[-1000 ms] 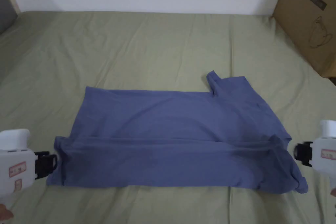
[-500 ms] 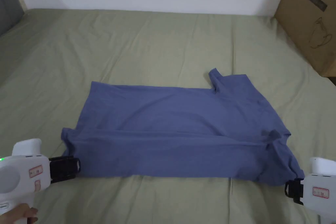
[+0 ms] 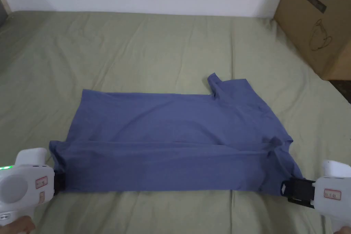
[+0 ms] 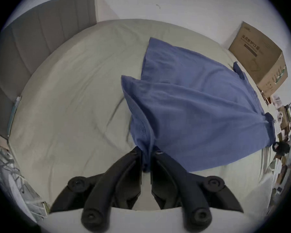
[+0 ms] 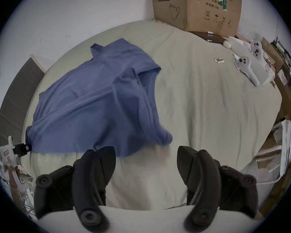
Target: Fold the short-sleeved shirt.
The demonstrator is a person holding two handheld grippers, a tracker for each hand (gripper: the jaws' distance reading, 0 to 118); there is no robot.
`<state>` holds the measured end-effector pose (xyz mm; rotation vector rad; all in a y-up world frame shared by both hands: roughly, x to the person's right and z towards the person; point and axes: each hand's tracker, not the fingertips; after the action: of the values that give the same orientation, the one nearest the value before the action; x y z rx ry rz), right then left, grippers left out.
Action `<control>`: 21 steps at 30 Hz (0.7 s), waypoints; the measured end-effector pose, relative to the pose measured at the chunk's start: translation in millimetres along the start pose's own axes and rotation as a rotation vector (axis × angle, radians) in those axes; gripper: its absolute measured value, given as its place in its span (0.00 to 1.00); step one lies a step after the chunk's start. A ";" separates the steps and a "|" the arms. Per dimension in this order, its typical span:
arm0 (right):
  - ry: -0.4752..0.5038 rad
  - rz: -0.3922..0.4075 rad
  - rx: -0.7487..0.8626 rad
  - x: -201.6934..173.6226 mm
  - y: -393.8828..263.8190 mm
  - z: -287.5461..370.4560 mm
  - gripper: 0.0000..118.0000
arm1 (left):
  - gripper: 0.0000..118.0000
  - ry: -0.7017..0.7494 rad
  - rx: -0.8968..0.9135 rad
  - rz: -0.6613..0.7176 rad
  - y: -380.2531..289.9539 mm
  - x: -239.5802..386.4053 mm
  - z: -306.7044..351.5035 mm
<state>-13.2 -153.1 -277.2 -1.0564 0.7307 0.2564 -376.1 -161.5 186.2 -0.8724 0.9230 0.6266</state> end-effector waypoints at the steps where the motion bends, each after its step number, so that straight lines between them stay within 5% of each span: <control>1: 0.000 0.001 0.008 0.8 5.8 -1.5 0.68 | 0.07 -0.003 0.006 0.003 -0.3 -1.3 2.7; 4: 0.026 -0.014 0.030 5.0 26.3 -15.4 0.66 | 0.07 -0.034 0.022 0.035 2.9 -6.9 12.3; 5: 0.046 -0.022 0.027 5.5 31.9 -23.4 0.55 | 0.07 -0.040 0.029 0.035 3.8 -7.6 15.3; 6: 0.071 -0.021 0.014 4.7 35.6 -33.7 0.20 | 0.07 -0.043 0.032 0.029 5.7 -7.9 17.6; 7: 0.070 -0.009 0.002 2.7 36.8 -41.1 0.01 | 0.07 -0.041 0.033 0.025 6.5 -7.3 18.7; 11: -0.027 0.160 -0.099 -35.9 8.1 -63.4 0.01 | 0.07 -0.039 0.033 0.005 8.4 -6.0 19.8; 21: 0.067 0.017 -0.007 -3.9 13.1 5.6 0.01 | 0.07 -0.069 0.059 0.008 3.0 -14.3 46.5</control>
<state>-20.5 -141.3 -282.2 -1.0693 0.8000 0.2394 -366.0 -121.8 212.5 -0.7902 0.8790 0.6300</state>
